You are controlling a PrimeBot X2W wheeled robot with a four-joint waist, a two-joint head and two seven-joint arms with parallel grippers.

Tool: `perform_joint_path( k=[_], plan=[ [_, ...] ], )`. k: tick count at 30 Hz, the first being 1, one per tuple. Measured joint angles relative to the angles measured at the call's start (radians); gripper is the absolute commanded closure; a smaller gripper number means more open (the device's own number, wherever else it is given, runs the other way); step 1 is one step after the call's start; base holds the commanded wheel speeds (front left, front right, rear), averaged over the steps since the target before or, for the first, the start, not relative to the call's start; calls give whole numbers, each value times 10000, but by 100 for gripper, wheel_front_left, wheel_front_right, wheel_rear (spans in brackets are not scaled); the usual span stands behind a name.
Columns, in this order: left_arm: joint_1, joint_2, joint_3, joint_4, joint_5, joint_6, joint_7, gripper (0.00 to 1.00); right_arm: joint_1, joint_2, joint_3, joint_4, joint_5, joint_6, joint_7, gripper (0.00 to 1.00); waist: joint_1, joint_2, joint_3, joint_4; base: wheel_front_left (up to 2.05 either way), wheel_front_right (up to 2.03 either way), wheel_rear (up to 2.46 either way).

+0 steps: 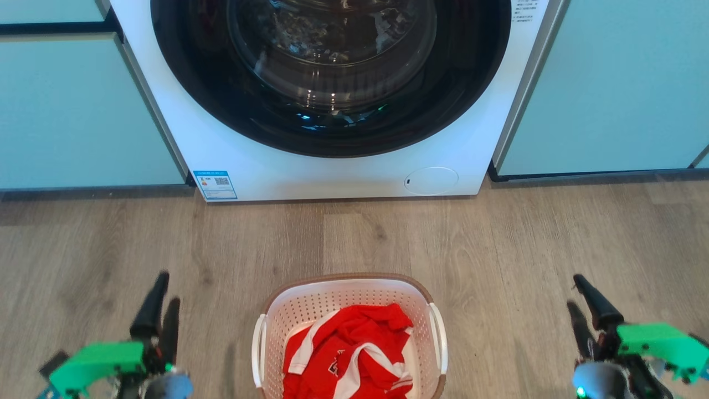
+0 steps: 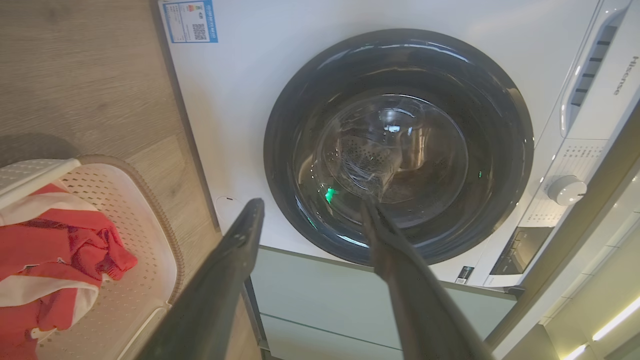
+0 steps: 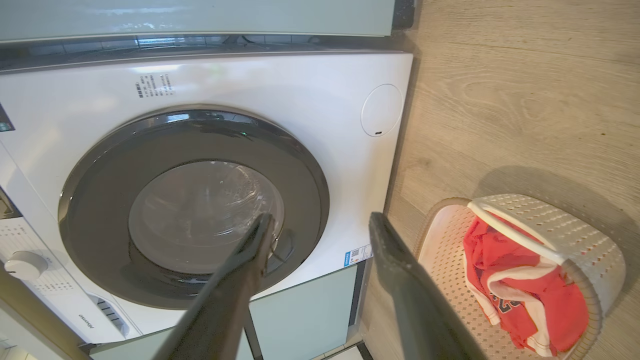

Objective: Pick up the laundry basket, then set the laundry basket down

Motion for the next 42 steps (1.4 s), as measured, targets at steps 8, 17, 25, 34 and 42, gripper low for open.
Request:
perform_joint_path(
  k=[8, 17, 25, 34, 42],
  plan=[
    [208, -35, 8, 12, 75, 0, -184, 0, 115, 2, 13, 13, -96, 0, -153, 0, 0, 0, 4, -4, 0, 0, 0],
    [210, -36, 29, -174, 414, 0, -403, 0, 114, 2, -19, -17, -575, 0, -364, 0, 0, 0, -2, -9, 0, 0, 0],
    [208, -48, 278, -412, 949, -2, -673, 0, 101, 2, -107, -222, -1258, 0, -652, 0, 0, 0, 4, 1, 0, 0, 0],
    [149, -58, 669, -673, 1687, -2, -917, 0, 34, 2, -163, -570, -1871, 0, -897, 0, 0, 0, 26, 19, 0, 0, 0],
    [-40, -65, 890, -1160, 2807, -4, -1170, 0, -340, 2, -330, -1200, -3440, 0, -1156, 0, 0, 0, 37, 57, 0, 0, 0]
  ],
)
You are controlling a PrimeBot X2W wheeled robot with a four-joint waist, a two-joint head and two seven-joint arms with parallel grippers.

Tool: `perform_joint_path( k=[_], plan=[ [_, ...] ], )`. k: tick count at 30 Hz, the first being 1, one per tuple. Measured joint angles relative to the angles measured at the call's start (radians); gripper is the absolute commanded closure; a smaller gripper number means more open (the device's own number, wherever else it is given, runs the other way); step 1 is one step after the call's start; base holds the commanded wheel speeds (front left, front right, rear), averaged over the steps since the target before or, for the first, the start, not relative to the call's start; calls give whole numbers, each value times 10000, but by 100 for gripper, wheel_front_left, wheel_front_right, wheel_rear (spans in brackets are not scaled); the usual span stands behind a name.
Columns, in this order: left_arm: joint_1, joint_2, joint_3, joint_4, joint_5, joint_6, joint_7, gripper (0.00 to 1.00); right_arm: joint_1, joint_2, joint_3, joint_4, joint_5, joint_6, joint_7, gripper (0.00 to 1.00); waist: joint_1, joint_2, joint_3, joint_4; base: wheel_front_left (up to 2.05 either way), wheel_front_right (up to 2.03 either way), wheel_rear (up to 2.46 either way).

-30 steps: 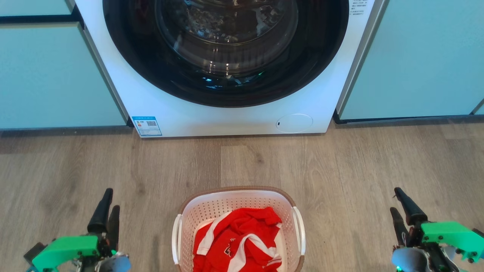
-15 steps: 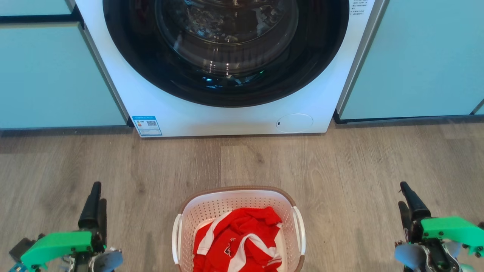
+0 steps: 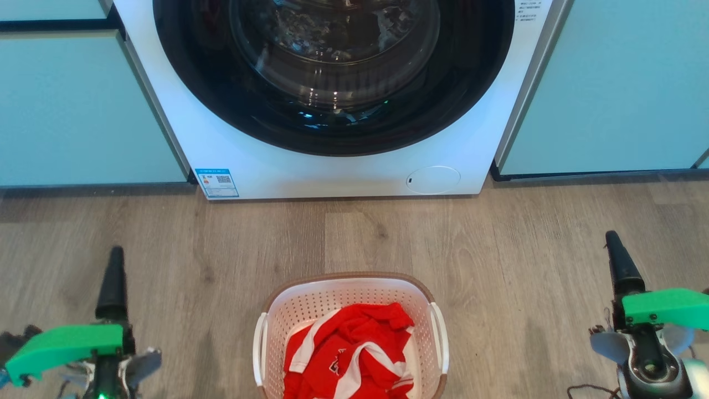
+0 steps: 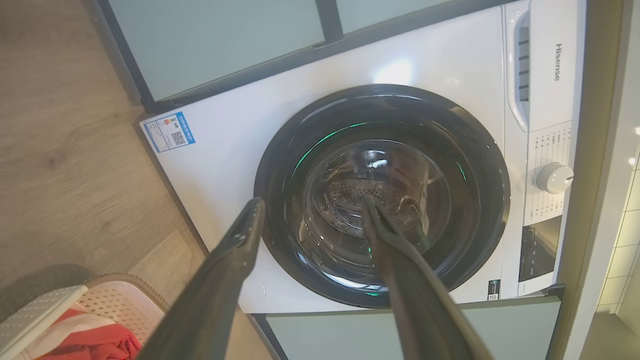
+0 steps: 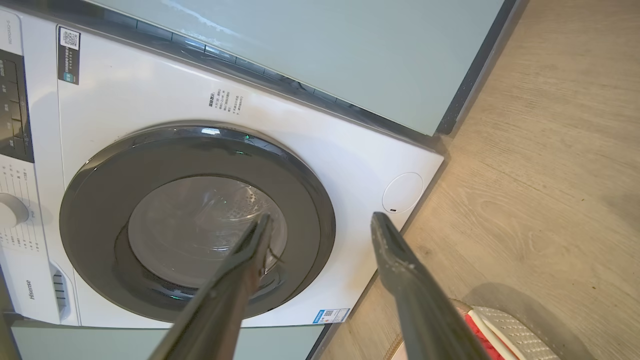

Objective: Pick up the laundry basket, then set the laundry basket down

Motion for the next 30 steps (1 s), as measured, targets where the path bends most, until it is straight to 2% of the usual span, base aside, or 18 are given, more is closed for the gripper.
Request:
perform_joint_path(
  k=[8, 11, 21, 25, 27, 30],
  plan=[
    [-208, -4, 123, -1185, 1636, 136, -244, 0, -76, -2, 278, -554, -1751, 0, -217, 0, 0, 0, 16, 16, 0, 0, 0],
    [-213, -4, 96, -1576, 2140, 435, -330, 0, -275, -2, 516, -842, -2606, 0, -311, 0, 0, 0, 30, 17, 0, 0, 0],
    [-357, -4, -182, -2669, 3760, 978, -585, 0, -408, -4, 846, -1549, -4452, 0, -520, 0, 0, 0, 71, 33, 0, 0, 0],
    [-356, -4, -326, -3039, 4667, 1152, -713, 0, -443, -8, 1016, -1866, -5448, 0, -635, 0, 0, 0, 102, 45, 0, 0, 0],
    [-356, -2, -491, -3241, 5166, 1244, -771, 0, -554, -17, 1304, -2069, -6487, 0, -727, 0, 0, 0, 125, 49, 0, 0, 0],
    [-352, -2, -853, -3436, 6257, 1252, -851, 0, -783, -17, 1582, -2330, -7156, 0, -826, 0, 0, 0, 156, 56, 0, 0, 0]
  ],
)
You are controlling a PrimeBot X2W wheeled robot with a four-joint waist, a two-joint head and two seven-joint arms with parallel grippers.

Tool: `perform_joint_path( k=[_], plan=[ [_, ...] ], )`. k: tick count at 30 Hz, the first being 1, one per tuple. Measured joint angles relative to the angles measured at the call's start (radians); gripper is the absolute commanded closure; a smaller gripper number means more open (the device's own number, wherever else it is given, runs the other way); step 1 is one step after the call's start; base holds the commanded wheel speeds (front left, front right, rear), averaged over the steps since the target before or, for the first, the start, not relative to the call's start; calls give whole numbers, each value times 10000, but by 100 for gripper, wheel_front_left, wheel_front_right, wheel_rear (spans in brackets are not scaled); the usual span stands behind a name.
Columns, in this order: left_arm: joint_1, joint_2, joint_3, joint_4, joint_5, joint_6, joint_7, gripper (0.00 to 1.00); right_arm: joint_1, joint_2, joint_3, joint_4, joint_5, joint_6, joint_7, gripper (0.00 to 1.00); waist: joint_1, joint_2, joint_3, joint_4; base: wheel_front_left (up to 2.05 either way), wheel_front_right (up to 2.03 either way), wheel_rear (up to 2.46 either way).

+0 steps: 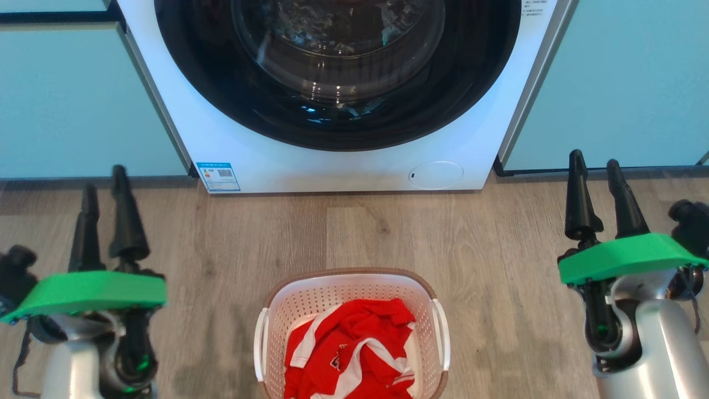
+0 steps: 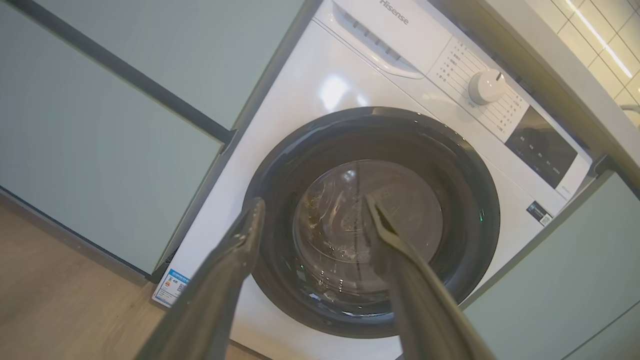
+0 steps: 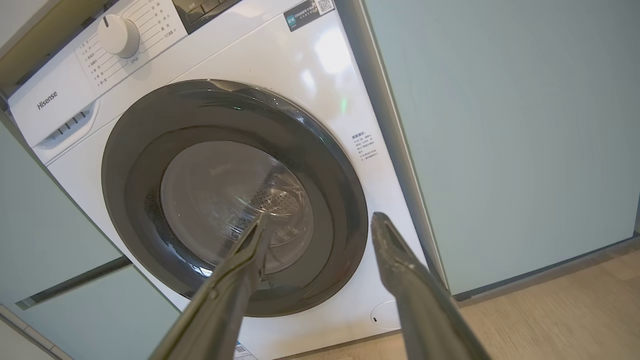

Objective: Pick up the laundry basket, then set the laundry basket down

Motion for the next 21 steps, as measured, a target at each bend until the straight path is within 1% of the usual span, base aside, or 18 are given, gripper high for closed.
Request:
perform_joint_path(
  k=[3, 5, 8, 11, 13, 16, 21],
  plan=[
    [1, 75, -456, -194, 874, 280, -63, 0, -19, 0, 92, -146, -589, 0, -100, 0, 0, 0, 32, 1, 0, 0, 0],
    [8, 244, -826, -198, 1310, 619, -105, 0, -19, -4, 132, -226, -869, 0, -146, 0, 0, 0, 48, 1, 0, 0, 0],
    [12, 658, -1517, -199, 1912, 1160, -196, 0, -19, -4, 249, -313, -1319, 0, -221, 0, 0, 0, 67, -9, 0, 0, 0],
    [13, 1024, -2228, -178, 2305, 1770, -301, 0, -18, -6, 330, -303, -1682, 0, -314, 0, 0, 0, 73, -20, 0, 0, 0],
    [15, 1252, -2686, -90, 2479, 2104, -374, 0, -2, -6, 288, -125, -1710, 0, -382, 0, 0, 0, 61, -34, 0, 0, 0],
    [50, 1438, -3196, 330, 2550, 2372, -439, 0, 18, -21, 362, 59, -1981, 0, -414, 0, 0, 0, 41, -58, 0, 0, 0],
    [43, 1708, -3906, 522, 2894, 2541, -548, 0, 32, -25, 658, 554, -2320, 0, -585, 0, 0, 0, 28, -110, 0, 0, 0]
  ],
)
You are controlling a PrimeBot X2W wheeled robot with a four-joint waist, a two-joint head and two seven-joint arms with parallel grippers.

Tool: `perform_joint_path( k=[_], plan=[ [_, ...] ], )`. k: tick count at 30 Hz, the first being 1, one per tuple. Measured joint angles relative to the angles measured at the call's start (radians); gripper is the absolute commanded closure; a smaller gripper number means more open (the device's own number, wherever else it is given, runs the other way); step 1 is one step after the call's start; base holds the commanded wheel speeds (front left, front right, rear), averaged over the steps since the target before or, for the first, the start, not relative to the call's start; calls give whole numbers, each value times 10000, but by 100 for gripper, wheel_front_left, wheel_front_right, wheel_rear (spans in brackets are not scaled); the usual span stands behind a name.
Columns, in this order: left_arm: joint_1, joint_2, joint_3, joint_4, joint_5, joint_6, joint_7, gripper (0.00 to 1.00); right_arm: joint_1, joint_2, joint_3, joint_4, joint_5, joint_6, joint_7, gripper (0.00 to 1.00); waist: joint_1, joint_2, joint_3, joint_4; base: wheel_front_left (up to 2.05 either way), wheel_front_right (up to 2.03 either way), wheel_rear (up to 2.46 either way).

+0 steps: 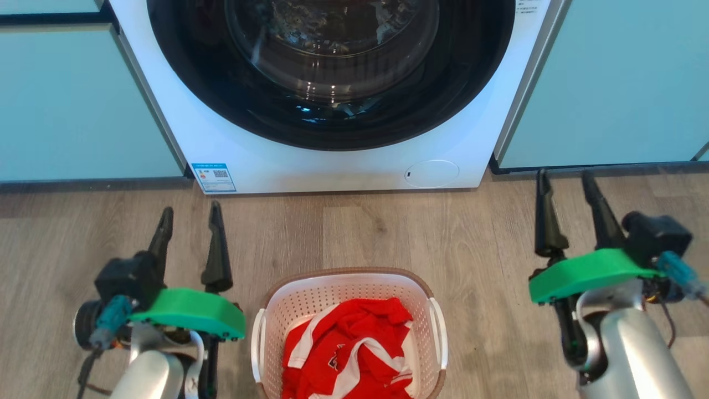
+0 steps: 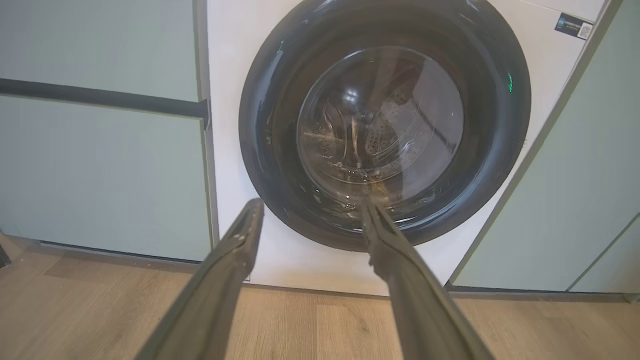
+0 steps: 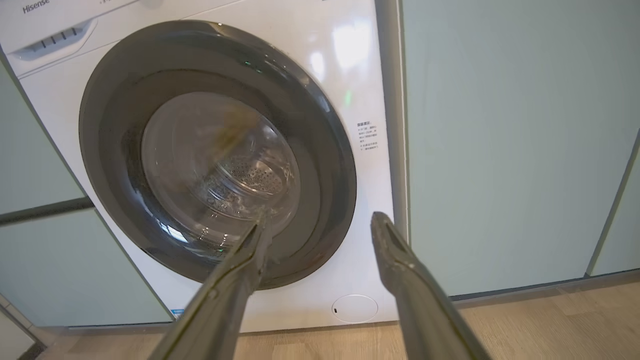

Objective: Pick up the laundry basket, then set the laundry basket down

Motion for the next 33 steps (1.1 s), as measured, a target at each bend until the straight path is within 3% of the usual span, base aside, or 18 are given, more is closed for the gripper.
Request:
perform_joint_path(
  k=[7, 18, 21, 27, 33],
  plan=[
    [-1, 155, -529, 31, 616, 77, -219, 0, 17, -6, 384, 777, -284, 0, -192, 0, 0, 0, -10, -69, 0, 0, 0],
    [-25, 151, -585, -920, 1662, 502, -564, 0, -24, -15, 658, -251, -1421, 2, -525, 0, 0, 0, 53, -45, 0, 0, 0],
    [41, -203, -274, -683, 1175, -173, -648, 0, -15, -15, 660, -107, -1693, 2, -637, 0, 0, 0, 33, -34, 0, 0, 0],
    [412, -744, 472, 105, 1574, -1501, -790, 0, 9, -36, 520, 623, -1898, 2, -805, 0, 0, 0, 28, -41, 0, 0, 0],
    [618, -1166, 1016, 1127, 2560, -2243, -972, 0, 6, -36, 640, 1319, -2439, 2, -955, 0, 0, 0, 24, -66, 0, 0, 0]
  ],
)
